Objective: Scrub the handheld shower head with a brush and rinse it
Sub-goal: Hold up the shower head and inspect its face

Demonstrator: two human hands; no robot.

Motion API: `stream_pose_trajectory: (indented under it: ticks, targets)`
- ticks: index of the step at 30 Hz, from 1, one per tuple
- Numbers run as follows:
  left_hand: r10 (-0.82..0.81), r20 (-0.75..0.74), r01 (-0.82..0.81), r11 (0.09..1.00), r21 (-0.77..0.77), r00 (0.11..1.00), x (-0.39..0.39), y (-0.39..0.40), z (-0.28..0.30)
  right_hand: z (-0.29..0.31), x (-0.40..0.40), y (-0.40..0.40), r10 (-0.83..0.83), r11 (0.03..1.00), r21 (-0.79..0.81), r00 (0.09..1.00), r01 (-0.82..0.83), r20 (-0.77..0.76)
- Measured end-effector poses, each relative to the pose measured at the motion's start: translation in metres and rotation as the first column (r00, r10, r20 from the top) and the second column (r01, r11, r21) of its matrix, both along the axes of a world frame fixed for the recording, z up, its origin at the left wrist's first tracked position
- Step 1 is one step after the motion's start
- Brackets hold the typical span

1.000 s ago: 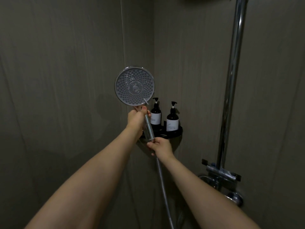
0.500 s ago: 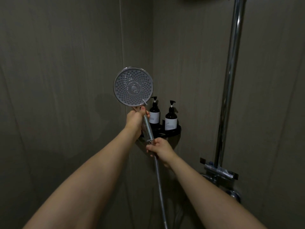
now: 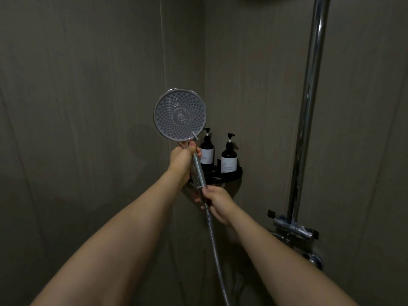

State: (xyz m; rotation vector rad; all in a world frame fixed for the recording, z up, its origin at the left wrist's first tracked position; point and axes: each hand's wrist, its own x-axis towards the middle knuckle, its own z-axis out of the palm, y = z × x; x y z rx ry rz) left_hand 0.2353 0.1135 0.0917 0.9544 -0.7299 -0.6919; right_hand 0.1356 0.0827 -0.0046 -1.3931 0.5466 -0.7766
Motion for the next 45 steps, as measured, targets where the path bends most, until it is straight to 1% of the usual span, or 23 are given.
stream_pose_trajectory:
  ticks: [3,5,6,9,10,14,16,17,20,21,27,28,31,32,36,38,40,42,43,45]
  targets:
    - [-0.011,-0.027,0.01,1.0,-0.002,1.0,0.001,0.0,-0.001,-0.002,0.002,-0.001,-0.062,0.995,-0.088,0.997,0.057,-0.052]
    - [-0.014,-0.033,0.013,1.0,-0.009,0.999,0.0,0.0,-0.001,-0.003,0.003,0.0,-0.095,0.99,-0.107,0.994,0.088,-0.062]
    - [-0.015,-0.027,0.015,1.0,-0.011,1.0,0.0,0.0,-0.001,-0.003,0.003,0.0,-0.074,0.994,-0.084,0.997,0.071,-0.036]
    - [-0.008,-0.002,0.008,1.0,-0.007,1.0,0.0,-0.001,0.0,0.0,0.002,0.003,0.018,0.997,0.07,0.996,-0.024,0.086]
    - [-0.005,0.0,0.005,1.0,-0.01,1.0,0.0,-0.002,0.0,0.001,0.001,0.003,0.028,0.995,0.089,0.995,-0.036,0.093]
    - [-0.004,-0.001,0.004,1.0,-0.008,1.0,0.001,-0.003,-0.001,0.003,-0.005,0.004,0.012,1.0,0.006,1.0,-0.012,0.006]
    - [-0.008,-0.001,0.008,1.0,-0.007,1.0,0.001,-0.003,-0.002,0.002,-0.005,0.004,-0.017,0.999,-0.027,1.0,0.016,-0.01]
    - [-0.008,0.004,0.008,1.0,-0.004,1.0,0.002,-0.003,-0.003,0.001,-0.004,0.004,-0.015,1.0,-0.018,1.0,0.015,-0.002]
    - [-0.011,0.009,0.011,1.0,0.0,1.0,0.002,-0.005,-0.004,0.0,-0.003,0.005,0.026,0.995,0.091,0.995,-0.034,0.093]
    - [-0.012,0.002,0.012,1.0,0.001,1.0,0.002,-0.005,-0.004,0.0,-0.004,0.004,0.029,0.993,0.107,0.994,-0.04,0.103]
    - [-0.033,-0.059,0.032,0.999,-0.016,0.998,0.001,-0.004,-0.004,-0.002,-0.003,0.003,-0.008,1.0,0.015,1.0,0.008,0.017]
    - [-0.043,-0.057,0.042,0.999,-0.015,0.997,0.001,-0.004,-0.004,-0.004,-0.002,0.003,-0.007,1.0,0.023,1.0,0.007,0.027]
    - [-0.046,-0.038,0.046,0.999,-0.002,0.998,0.0,-0.005,-0.007,-0.007,0.0,0.001,0.023,0.992,0.12,0.994,-0.036,0.108]
    - [-0.042,-0.038,0.042,0.999,0.0,0.998,0.0,-0.006,-0.008,-0.007,0.0,0.0,0.019,0.991,0.131,0.994,-0.033,0.111]
    - [-0.026,-0.055,0.026,1.0,0.011,0.998,0.005,-0.009,-0.012,-0.007,-0.002,0.002,-0.004,0.999,0.042,1.0,0.004,0.018]
    - [-0.028,-0.05,0.029,0.999,0.016,0.998,0.005,-0.01,-0.013,-0.007,-0.003,0.002,-0.023,1.0,0.014,1.0,0.023,0.002]
    - [-0.044,-0.036,0.044,0.999,0.011,0.998,0.003,-0.009,-0.013,-0.009,-0.002,0.001,-0.009,0.999,0.04,0.999,0.007,0.048]
    - [-0.055,-0.02,0.055,0.998,-0.001,0.998,0.001,-0.008,-0.011,-0.009,-0.001,-0.002,0.01,0.994,0.104,0.994,-0.022,0.109]
    - [-0.057,-0.013,0.057,0.998,-0.006,0.998,0.001,-0.008,-0.01,-0.009,-0.001,-0.003,0.009,0.992,0.124,0.993,-0.024,0.118]
    - [-0.057,-0.006,0.057,0.998,-0.011,0.998,0.001,-0.007,-0.009,-0.008,-0.001,-0.003,0.001,0.995,0.103,0.996,-0.01,0.088]
